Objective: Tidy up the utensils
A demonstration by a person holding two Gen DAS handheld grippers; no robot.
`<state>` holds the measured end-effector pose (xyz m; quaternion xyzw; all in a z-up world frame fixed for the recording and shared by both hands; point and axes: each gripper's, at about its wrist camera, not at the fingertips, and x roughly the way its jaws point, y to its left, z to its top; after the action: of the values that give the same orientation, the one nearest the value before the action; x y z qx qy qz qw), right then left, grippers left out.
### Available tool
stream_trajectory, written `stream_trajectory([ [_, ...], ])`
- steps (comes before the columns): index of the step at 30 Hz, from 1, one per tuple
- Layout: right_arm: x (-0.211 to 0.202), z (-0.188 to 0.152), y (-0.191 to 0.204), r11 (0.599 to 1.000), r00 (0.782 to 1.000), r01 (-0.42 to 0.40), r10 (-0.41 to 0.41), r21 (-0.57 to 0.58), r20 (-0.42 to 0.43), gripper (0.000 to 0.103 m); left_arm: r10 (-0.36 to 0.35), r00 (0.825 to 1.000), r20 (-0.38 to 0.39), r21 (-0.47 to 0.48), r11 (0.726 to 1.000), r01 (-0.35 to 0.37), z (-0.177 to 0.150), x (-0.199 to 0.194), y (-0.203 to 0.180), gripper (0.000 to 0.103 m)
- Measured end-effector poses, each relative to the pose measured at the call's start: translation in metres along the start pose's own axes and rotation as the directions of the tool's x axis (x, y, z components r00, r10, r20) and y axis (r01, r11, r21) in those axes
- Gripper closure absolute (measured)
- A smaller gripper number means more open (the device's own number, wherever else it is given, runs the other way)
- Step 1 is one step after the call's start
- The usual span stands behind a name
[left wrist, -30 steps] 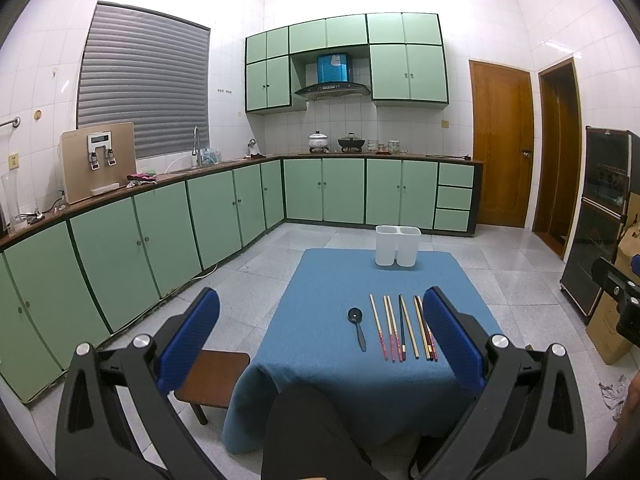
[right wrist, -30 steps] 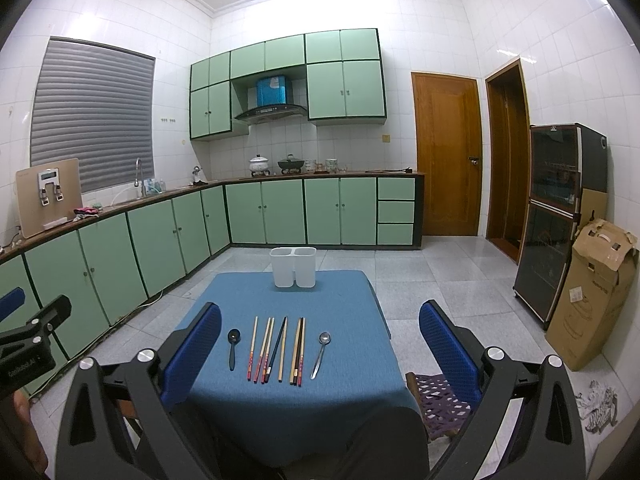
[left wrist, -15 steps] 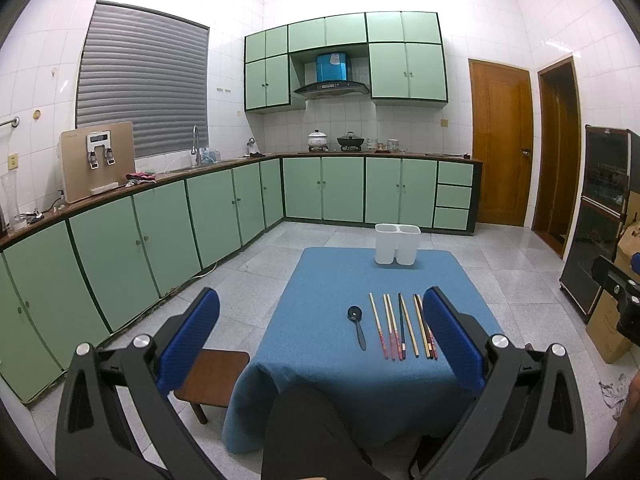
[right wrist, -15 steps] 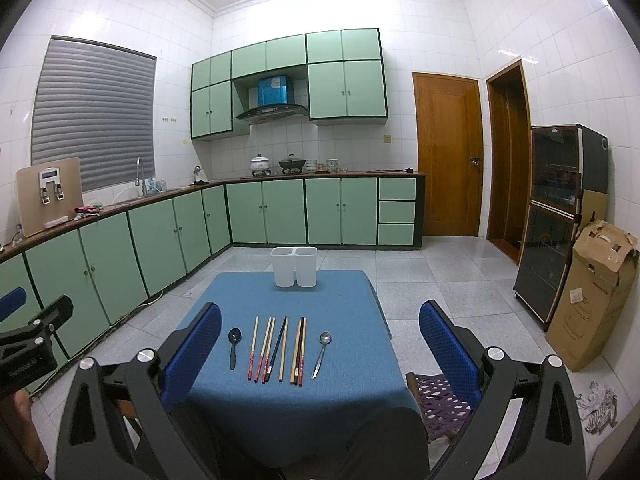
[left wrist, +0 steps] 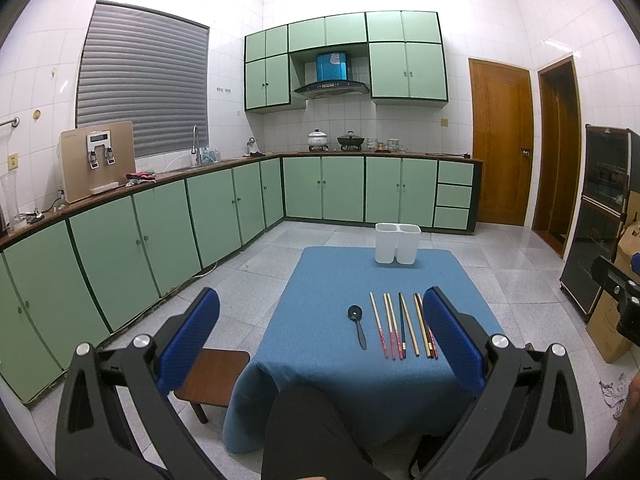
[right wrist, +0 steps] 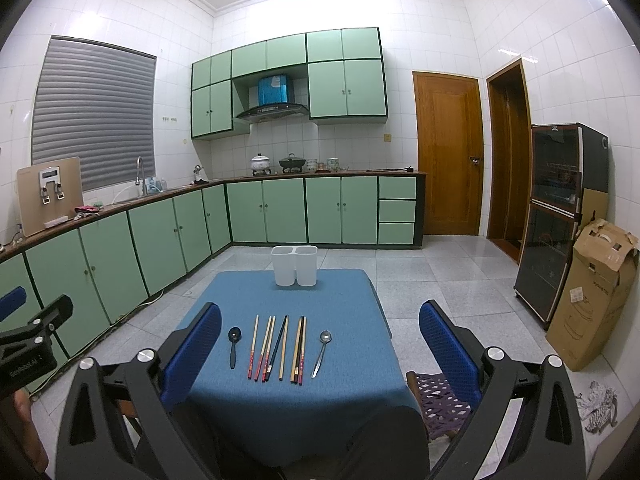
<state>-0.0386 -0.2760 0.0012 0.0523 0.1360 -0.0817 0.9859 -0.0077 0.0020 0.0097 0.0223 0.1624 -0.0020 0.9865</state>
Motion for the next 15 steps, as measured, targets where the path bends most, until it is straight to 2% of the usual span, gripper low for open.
stream_trajectory([
  [5,0.0,0.009,0.014,1.0,1.0,-0.003,0.003,-0.001,0.0,0.006,-0.001,1.0,-0.002,0.001,1.0,0.001,0.0,0.0,0.001,0.005],
  [15,0.001,0.008,0.013,1.0,1.0,-0.004,0.004,-0.002,-0.001,0.006,0.0,1.0,-0.004,-0.002,1.0,0.0,0.0,0.002,0.002,0.005],
])
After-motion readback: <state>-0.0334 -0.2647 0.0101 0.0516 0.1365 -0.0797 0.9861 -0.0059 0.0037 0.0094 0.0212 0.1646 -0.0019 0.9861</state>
